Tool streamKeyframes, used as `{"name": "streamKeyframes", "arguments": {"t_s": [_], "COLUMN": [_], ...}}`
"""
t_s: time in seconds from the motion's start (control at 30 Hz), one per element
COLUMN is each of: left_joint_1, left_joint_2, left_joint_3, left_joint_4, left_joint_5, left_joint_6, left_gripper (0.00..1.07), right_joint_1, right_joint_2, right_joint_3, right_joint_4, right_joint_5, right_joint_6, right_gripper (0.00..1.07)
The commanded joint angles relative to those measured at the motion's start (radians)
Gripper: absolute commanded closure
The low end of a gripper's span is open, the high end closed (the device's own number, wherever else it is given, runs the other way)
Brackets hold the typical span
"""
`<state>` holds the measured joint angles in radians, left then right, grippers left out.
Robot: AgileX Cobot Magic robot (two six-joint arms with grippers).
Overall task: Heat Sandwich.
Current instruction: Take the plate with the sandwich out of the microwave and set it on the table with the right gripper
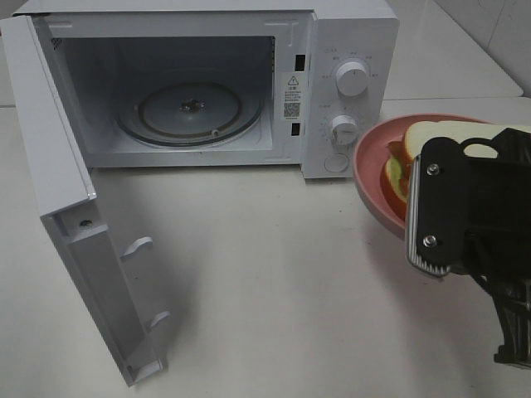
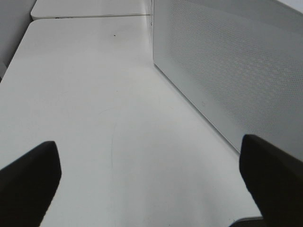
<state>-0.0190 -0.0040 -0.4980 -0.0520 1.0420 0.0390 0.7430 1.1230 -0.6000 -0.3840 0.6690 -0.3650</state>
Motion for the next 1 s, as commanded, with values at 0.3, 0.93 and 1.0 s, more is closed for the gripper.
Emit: {"name": "streamKeyframes", "arguments": {"t_s": [0.3, 0.93, 1.0], "left_joint_1": [0.004, 0.004, 0.004], "left_joint_2": [-0.021, -0.021, -0.021], "left_joint_3": [0.004, 0.004, 0.004], "left_joint_4": [0.003, 0.003, 0.003], "left_joint_5": [-0.006, -0.006, -0.006], "left_joint_6": [-0.003, -0.003, -0.003], "left_gripper": [0.10, 0.10, 0.10], "right_joint_1": [0.003, 0.000, 0.000], "right_joint_2": [-0.014, -0.011, 0.004], "right_joint_3": [0.001, 0.001, -0.006], "right_joint_4": [-0.116, -0.264, -0.268], "right_joint_5": [0.128, 0.151, 0.150], "right_joint_6": [0.325, 0.725, 0.739], "right_gripper": [1.06, 1.06, 1.06]}}
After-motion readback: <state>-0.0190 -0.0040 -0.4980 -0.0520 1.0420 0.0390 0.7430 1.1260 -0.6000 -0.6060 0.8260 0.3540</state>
